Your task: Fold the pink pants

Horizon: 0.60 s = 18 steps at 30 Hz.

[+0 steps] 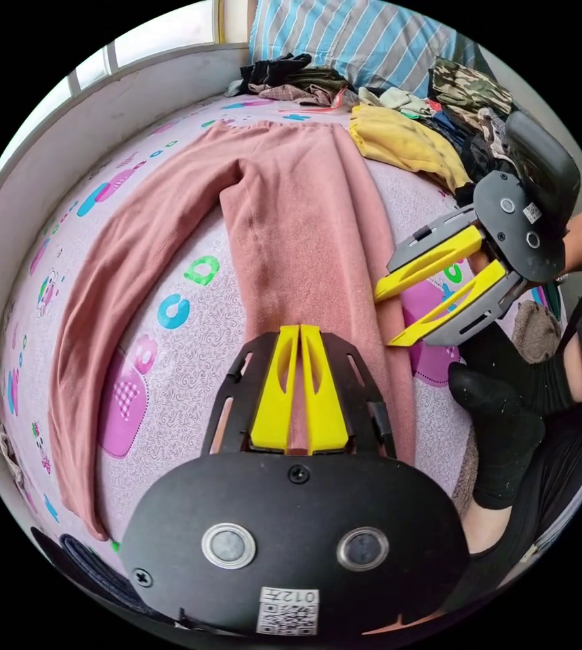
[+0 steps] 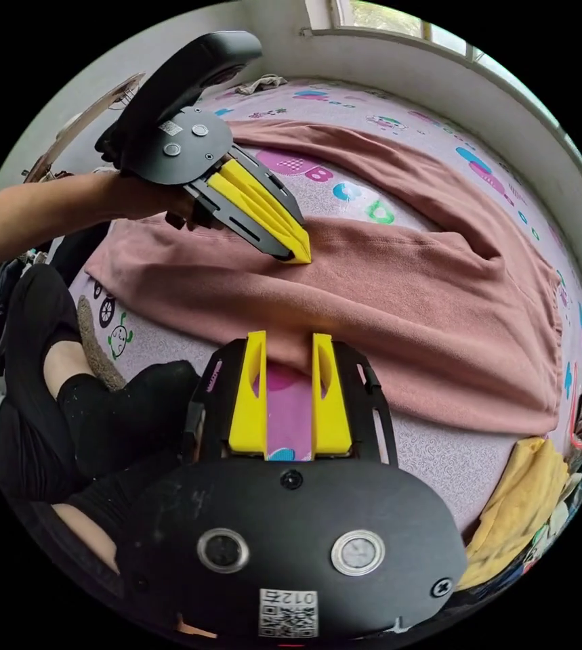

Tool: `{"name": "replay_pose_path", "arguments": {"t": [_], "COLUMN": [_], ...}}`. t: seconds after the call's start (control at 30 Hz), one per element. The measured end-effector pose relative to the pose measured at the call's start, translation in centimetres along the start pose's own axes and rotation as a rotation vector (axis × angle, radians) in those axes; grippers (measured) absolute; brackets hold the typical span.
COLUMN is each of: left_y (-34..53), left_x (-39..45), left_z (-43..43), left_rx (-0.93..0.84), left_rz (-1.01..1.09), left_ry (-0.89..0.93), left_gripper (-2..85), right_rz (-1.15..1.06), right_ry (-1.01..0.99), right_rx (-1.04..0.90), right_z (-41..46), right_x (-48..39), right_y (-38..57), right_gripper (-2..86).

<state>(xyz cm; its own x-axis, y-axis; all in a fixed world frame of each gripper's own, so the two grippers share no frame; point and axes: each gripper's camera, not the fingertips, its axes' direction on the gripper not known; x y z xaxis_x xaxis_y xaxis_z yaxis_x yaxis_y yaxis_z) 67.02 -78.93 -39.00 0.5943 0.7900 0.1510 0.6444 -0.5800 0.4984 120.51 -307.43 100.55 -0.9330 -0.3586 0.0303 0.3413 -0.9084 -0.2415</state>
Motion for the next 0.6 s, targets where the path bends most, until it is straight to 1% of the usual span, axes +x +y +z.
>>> {"name": "replay_pose_path", "arguments": {"t": [0.13, 0.2, 0.3, 0.33, 0.4, 0.47, 0.6], "left_y": [2.1, 2.9, 4.0, 4.8, 5.6, 6.1, 7.1], "left_x": [1.9, 2.3, 1.3, 0.5, -0.6, -1.8, -3.5], "left_z": [-0.7, -1.0, -1.9, -2.1, -2.3, -2.8, -3.2], "left_rx": [0.099, 0.125, 0.105, 0.117, 0.135, 0.137, 0.155], "left_rz": [0.005, -0.015, -0.128, -0.188, -0.231, -0.294, -0.386], "left_ry": [-0.042, -0.046, -0.074, -0.060, -0.018, -0.020, 0.032], "left_gripper": [0.7, 0.7, 0.8, 0.8, 0.8, 0.8, 0.8], "right_rz": [0.034, 0.048, 0.077, 0.109, 0.126, 0.106, 0.100], "right_ry": [0.085, 0.087, 0.045, 0.023, 0.017, 0.023, 0.027], "right_rx": [0.146, 0.179, 0.177, 0.177, 0.178, 0.163, 0.175], "right_z": [-8.9, -12.7, -19.3, -21.9, -25.5, -28.9, -36.2], "right_x": [3.6, 5.8, 10.7, 12.8, 15.6, 17.9, 23.5], "right_y": [-3.1, -4.4, -7.1, -8.0, -9.8, -11.8, -16.0], "right_gripper": [10.0, 9.8, 9.2, 8.8, 8.3, 8.1, 8.0]}}
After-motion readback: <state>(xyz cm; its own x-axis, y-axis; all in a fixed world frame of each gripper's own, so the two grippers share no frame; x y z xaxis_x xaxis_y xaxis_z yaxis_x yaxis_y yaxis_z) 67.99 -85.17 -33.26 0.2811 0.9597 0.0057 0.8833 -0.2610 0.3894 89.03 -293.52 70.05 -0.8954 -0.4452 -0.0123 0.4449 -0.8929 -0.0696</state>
